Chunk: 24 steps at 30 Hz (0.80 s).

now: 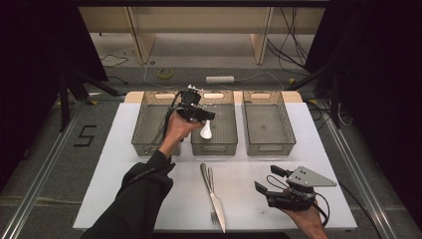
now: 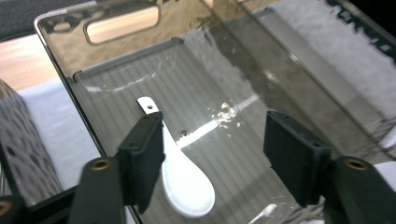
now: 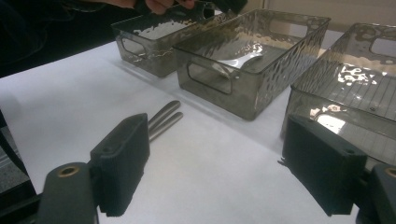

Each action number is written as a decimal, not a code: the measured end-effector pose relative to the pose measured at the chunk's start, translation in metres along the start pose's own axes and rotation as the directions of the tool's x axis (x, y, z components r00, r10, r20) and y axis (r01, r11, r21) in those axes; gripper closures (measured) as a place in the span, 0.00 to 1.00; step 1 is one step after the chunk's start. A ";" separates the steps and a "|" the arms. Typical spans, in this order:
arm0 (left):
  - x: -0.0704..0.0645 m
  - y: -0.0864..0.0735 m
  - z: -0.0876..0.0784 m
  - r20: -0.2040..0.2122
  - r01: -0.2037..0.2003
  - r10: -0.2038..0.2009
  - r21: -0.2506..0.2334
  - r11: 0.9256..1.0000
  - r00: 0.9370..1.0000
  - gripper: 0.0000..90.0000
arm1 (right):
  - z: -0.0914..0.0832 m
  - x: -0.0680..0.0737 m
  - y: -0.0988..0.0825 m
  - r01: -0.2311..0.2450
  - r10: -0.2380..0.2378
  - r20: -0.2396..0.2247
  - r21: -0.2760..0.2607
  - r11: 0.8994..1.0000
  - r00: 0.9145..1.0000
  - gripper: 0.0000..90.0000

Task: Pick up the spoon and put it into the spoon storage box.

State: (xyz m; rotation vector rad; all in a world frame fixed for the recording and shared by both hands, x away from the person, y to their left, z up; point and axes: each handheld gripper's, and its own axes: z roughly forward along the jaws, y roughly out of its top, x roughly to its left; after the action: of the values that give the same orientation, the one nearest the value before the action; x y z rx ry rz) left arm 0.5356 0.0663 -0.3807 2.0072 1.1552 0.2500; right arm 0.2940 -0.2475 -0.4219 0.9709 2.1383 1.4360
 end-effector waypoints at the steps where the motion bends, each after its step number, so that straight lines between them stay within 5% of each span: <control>1: -0.001 -0.001 -0.004 0.010 -0.008 0.008 0.001 1.000 1.000 0.37 | 0.000 0.000 0.000 0.000 0.000 0.000 0.000 1.000 1.000 0.27; 10: -0.008 -0.022 -0.047 0.053 -0.033 0.037 -0.070 0.997 0.998 0.30 | 0.001 0.001 0.000 -0.004 0.004 0.004 0.006 1.000 1.000 0.27; 15: -0.018 -0.033 -0.062 0.056 -0.087 0.091 -0.071 0.994 0.994 0.29 | 0.003 0.002 0.000 -0.002 0.002 -0.001 0.013 1.000 1.000 0.27; 24: -0.024 -0.053 -0.083 0.077 -0.087 0.099 -0.144 0.986 0.992 0.25 | 0.005 0.006 0.002 0.001 -0.001 -0.008 0.028 1.000 1.000 0.27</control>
State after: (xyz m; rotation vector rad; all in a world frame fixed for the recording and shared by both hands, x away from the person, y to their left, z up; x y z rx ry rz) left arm 0.4459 0.1060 -0.3583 1.9304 0.9662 0.2837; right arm 0.2938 -0.2395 -0.4219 0.9760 2.1702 1.4154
